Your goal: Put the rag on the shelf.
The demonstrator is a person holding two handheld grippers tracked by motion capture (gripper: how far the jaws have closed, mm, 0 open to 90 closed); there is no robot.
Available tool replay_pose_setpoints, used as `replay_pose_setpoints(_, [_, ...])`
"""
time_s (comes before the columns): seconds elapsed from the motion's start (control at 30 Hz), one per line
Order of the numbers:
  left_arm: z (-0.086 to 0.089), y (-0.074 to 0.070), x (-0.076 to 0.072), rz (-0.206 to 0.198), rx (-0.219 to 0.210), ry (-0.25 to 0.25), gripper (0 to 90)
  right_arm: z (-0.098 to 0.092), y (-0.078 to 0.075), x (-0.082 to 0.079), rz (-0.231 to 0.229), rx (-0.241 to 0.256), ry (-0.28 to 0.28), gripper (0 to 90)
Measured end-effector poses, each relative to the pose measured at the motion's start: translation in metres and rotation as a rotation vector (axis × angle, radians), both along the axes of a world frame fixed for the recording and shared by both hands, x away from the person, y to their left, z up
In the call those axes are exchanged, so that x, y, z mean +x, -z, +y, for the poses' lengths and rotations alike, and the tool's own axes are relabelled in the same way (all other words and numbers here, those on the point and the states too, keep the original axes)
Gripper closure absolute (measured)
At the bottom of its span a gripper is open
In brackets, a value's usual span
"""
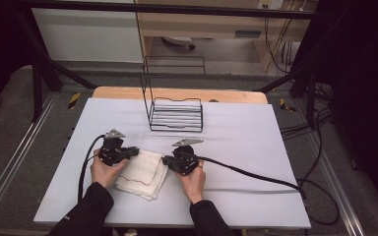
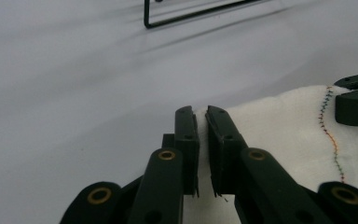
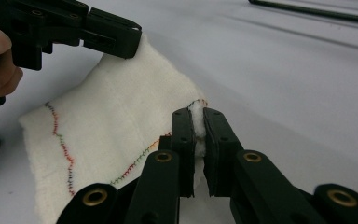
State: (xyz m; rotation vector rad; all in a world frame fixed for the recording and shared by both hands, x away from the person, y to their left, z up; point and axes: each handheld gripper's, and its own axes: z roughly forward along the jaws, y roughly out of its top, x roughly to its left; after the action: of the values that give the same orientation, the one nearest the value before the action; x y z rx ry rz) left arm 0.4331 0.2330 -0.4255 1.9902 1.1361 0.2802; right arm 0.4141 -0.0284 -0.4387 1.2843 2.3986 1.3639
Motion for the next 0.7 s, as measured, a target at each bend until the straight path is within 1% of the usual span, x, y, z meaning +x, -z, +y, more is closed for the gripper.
replay_pose_setpoints(0.13, [0.003, -0.009, -0.006, -0.044, -0.024, -0.001, 83.1, -0.001, -0.006, -0.004, -0.031, 0.019, -0.008, 83.7])
replay_pose_setpoints(0.3, [0.003, -0.017, -0.015, -0.101, -0.03, 0.005, 83.1, -0.004, -0.013, -0.01, -0.076, 0.031, -0.022, 83.8])
replay_pose_setpoints(0.4, [0.004, -0.022, -0.019, -0.129, -0.039, 0.005, 83.1, -0.006, -0.019, -0.012, -0.102, 0.044, -0.024, 83.7])
replay_pose_setpoints(0.57, [0.005, -0.029, -0.025, -0.164, -0.062, -0.002, 83.1, -0.009, -0.028, -0.016, -0.14, 0.06, -0.033, 83.9])
replay_pose_setpoints(0.63, [0.005, -0.033, -0.027, -0.179, -0.073, -0.005, 83.1, -0.01, -0.032, -0.017, -0.162, 0.067, -0.034, 83.9])
replay_pose_setpoints(0.7, [0.006, -0.038, -0.03, -0.202, -0.079, -0.005, 83.1, -0.011, -0.036, -0.018, -0.179, 0.077, -0.033, 83.9])
